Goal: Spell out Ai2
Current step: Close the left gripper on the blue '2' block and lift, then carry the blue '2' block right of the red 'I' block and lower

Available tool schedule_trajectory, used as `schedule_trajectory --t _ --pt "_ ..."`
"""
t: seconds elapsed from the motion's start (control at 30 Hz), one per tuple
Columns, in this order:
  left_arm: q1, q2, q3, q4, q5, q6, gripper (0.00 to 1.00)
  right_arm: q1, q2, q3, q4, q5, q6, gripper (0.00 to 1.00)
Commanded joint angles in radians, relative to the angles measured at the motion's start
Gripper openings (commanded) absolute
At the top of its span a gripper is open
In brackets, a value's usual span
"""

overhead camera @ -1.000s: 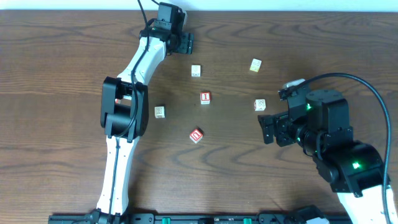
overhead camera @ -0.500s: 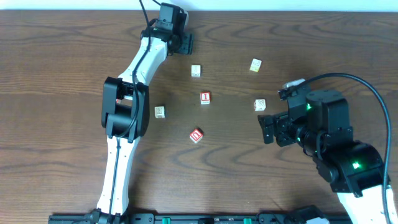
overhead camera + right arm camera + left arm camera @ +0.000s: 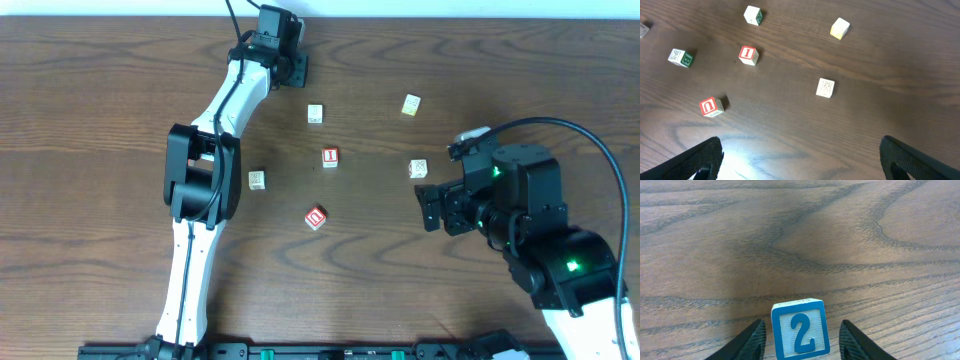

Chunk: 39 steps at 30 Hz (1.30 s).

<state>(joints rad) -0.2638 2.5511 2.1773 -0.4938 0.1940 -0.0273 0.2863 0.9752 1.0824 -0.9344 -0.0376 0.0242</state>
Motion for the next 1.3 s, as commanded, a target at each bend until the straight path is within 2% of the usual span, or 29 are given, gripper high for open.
schedule_trajectory --t 0.0,0.37,0.93,1.1,1.27 --pt "0.000 0.013 0.002 -0.005 -0.019 -0.004 0.46 -0.005 -0.001 0.001 -0.001 -0.005 -0.014 0.99" --pt "0.000 0.013 0.002 -0.004 -0.022 -0.004 0.36 -0.005 -0.001 0.001 -0.001 -0.005 -0.014 0.99" --pt "0.000 0.012 0.045 0.006 -0.021 -0.033 0.32 -0.005 -0.001 0.001 -0.001 -0.005 -0.014 0.99" --pt "0.000 -0.003 0.143 -0.079 -0.021 -0.033 0.26 -0.005 -0.001 0.001 -0.001 -0.005 -0.014 0.99" --pt "-0.003 -0.005 0.246 -0.190 -0.016 -0.034 0.24 -0.005 -0.001 0.001 -0.001 -0.005 -0.014 0.99"
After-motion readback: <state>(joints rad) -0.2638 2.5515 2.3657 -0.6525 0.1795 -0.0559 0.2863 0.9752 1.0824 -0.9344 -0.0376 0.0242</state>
